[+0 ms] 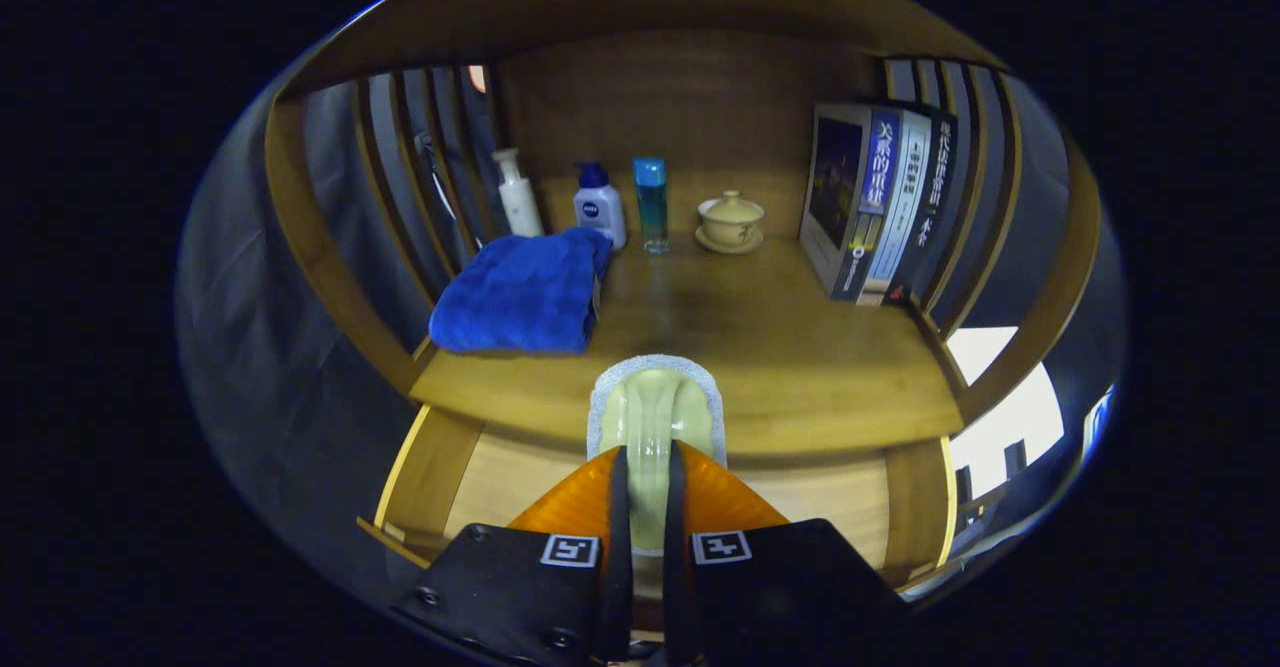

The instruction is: Pull open the drawer, take out the items inside it, and place them on the countertop above the cabinet.

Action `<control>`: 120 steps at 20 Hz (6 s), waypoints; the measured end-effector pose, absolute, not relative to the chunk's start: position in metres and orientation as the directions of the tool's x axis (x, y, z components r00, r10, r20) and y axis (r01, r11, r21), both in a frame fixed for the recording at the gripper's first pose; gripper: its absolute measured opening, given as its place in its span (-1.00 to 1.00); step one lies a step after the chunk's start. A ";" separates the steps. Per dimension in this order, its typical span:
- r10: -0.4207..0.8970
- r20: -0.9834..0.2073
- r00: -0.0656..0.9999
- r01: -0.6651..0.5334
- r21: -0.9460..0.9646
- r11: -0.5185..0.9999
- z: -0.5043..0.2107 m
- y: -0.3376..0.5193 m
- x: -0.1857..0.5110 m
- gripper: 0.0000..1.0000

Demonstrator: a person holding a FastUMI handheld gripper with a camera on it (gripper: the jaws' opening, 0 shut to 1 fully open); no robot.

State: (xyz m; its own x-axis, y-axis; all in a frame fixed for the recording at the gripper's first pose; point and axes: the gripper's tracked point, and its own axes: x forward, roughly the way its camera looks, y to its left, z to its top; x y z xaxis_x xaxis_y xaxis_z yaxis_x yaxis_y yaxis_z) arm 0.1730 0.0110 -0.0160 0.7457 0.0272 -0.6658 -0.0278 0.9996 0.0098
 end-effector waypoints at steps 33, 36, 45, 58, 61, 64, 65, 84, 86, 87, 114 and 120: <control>-0.064 -0.679 0.732 0.075 -0.013 0.997 -0.049 -0.006 0.275 0.32; -0.056 -0.688 0.724 0.065 -0.012 0.998 -0.051 -0.001 0.273 0.71; -0.047 -0.638 0.768 0.045 -0.020 0.999 -0.031 0.011 0.260 1.00; 0.079 -0.436 0.897 -0.087 0.001 0.996 0.062 0.053 0.158 0.99; 0.115 -0.338 0.934 -0.130 -0.025 0.991 0.085 0.058 0.127 0.98; 0.123 -0.273 0.954 -0.149 -0.078 0.986 0.090 0.056 0.096 0.98; 0.126 -0.256 0.958 -0.155 -0.096 0.983 0.091 0.054 0.087 0.98; 0.117 -0.141 0.983 -0.119 -0.005 0.993 0.006 0.062 -0.043 0.97; 0.075 -0.145 0.987 -0.074 0.009 0.997 -0.015 0.053 -0.042 0.97; 0.053 -0.149 0.987 -0.052 0.009 0.999 -0.025 0.047 -0.040 0.98; -0.103 -0.188 0.977 0.088 -0.084 0.993 -0.144 0.006 0.014 0.97; -0.098 -0.204 0.974 0.086 -0.067 0.994 -0.140 0.001 0.037 0.96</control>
State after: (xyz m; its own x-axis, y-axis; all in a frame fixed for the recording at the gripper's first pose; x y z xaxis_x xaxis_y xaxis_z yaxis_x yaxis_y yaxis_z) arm 0.0368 0.0012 -0.1400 0.9740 -0.0975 -0.2044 0.0856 0.9941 -0.0667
